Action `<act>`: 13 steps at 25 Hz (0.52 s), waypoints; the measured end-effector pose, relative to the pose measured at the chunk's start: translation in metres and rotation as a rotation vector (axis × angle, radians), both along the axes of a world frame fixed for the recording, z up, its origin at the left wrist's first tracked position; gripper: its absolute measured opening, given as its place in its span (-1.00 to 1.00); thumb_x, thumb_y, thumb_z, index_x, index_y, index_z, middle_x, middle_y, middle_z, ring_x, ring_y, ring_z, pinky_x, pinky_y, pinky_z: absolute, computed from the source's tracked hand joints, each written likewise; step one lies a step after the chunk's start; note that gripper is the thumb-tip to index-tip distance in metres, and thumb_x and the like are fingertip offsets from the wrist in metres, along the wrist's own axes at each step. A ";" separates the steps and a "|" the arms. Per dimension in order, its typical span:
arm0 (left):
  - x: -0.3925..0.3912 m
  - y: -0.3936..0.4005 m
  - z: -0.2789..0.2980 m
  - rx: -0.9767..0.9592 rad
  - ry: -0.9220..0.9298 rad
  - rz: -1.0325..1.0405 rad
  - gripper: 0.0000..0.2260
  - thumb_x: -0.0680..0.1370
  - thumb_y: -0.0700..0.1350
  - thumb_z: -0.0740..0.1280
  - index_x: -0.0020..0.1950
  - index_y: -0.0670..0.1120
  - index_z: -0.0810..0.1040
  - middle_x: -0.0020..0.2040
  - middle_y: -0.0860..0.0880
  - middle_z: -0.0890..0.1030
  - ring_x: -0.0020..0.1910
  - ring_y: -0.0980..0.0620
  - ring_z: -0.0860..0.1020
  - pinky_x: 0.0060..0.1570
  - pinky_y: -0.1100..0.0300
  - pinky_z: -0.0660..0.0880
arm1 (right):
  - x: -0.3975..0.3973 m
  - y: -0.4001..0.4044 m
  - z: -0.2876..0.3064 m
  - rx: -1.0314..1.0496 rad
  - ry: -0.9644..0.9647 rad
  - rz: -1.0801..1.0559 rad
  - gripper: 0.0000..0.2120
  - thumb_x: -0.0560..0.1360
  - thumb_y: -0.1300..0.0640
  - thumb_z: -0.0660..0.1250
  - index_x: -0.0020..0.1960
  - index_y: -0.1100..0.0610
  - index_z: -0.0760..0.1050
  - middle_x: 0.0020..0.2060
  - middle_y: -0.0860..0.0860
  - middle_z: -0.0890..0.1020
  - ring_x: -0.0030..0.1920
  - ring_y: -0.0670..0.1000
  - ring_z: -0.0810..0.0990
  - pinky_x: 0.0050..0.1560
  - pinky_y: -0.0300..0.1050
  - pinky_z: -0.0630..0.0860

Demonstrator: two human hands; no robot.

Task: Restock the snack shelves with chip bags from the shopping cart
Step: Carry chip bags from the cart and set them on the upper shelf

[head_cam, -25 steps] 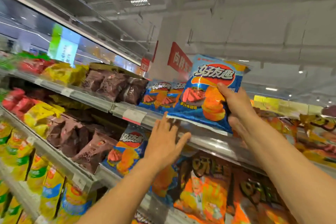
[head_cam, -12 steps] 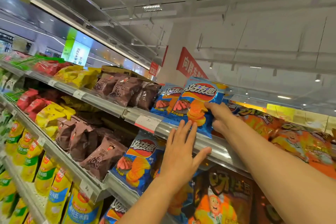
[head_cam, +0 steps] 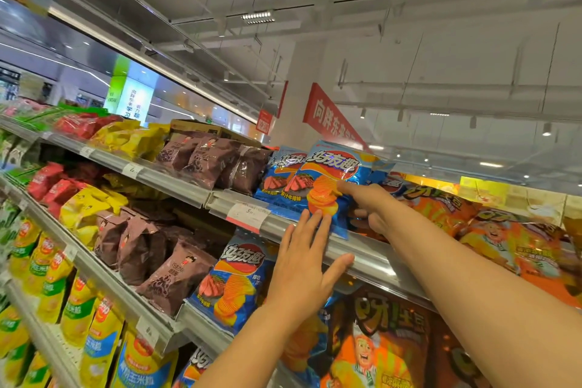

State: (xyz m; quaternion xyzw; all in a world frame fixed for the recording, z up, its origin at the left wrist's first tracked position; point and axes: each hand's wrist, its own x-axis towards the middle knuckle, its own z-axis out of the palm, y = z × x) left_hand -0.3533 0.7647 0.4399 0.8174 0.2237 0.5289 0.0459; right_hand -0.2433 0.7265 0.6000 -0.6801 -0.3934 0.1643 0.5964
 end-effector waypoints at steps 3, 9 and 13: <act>-0.007 -0.007 0.008 -0.035 0.074 0.008 -0.30 0.61 0.39 -0.04 0.66 0.11 -0.11 0.66 0.15 -0.12 0.60 0.20 -0.29 0.61 0.01 -0.16 | 0.003 -0.027 -0.003 0.089 -0.060 -0.010 -0.33 0.50 -0.05 0.47 0.47 0.19 0.31 0.16 0.11 0.51 -0.04 0.05 0.54 -0.12 0.01 0.52; 0.007 -0.081 0.003 0.001 -0.054 -0.131 -0.36 0.63 0.32 0.04 0.65 0.06 0.08 0.65 0.06 0.03 0.63 0.11 -0.09 0.59 -0.02 0.04 | 0.018 -0.136 -0.019 0.271 -0.392 0.002 -0.39 0.50 -0.05 0.46 0.47 -0.04 0.32 0.14 -0.02 0.63 0.11 -0.09 0.61 -0.12 -0.24 0.49; 0.056 -0.178 -0.003 0.170 -0.122 -0.374 -0.45 0.65 0.18 0.14 0.58 -0.06 0.30 0.59 -0.05 0.25 0.62 -0.01 0.13 0.54 -0.04 0.21 | 0.049 -0.242 -0.052 0.412 -0.498 -0.064 -0.46 0.50 0.07 0.48 0.42 -0.04 0.38 0.05 0.02 0.65 0.07 -0.08 0.64 0.11 -0.21 0.54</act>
